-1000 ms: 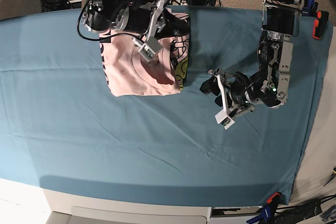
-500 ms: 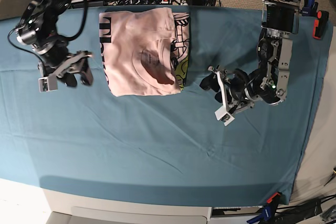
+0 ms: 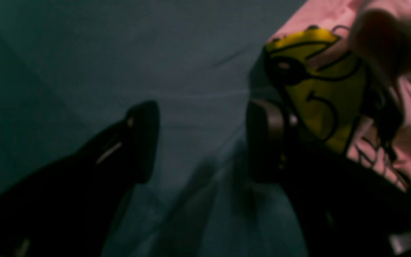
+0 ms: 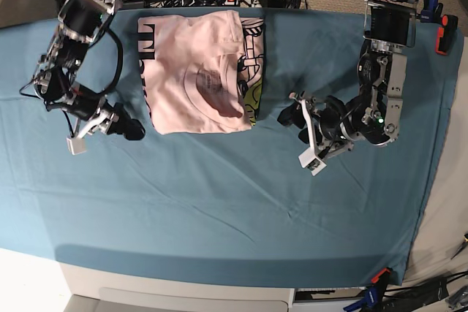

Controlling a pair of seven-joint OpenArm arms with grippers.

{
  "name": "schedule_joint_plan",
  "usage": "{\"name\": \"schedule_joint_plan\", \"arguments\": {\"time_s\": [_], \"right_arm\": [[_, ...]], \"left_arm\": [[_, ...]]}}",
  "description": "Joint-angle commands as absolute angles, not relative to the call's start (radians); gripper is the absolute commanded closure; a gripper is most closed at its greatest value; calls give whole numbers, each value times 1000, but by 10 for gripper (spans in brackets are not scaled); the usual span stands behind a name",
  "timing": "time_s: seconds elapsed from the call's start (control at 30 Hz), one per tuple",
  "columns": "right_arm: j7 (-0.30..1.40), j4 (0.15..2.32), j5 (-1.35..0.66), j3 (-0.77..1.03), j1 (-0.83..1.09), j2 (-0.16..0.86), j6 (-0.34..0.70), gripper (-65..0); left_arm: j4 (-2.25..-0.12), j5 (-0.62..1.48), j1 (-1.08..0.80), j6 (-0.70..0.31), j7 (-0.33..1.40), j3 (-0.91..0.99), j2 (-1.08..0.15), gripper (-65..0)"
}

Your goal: Fold the T-shirt properly

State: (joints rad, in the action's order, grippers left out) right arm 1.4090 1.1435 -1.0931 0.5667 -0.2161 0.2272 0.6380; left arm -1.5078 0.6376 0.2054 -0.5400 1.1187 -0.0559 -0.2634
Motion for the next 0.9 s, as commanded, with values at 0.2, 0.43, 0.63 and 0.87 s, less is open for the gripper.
{"name": "schedule_joint_plan", "arguments": {"time_s": [0.2,0.43,0.63,0.87], "right_arm": [[1396,1010,-1222,459,-271,272,643,-323],[1396,1006,-1237,271,-271,272,643,-323],[1396,1006,-1250,216,-271,274,642,-322],[1396,1006,-1309,217,-271,325,643,-241]], "left_arm": [[-1525,679,226,-539,1144,-49,-270,-369],[-1525,725,226,-539,1197,-49,-281,-369],[-1525,790,224,-541,1225,-49,-315,-369],[-1525,895,193,-551,1264,-49,-338,-369]]}}
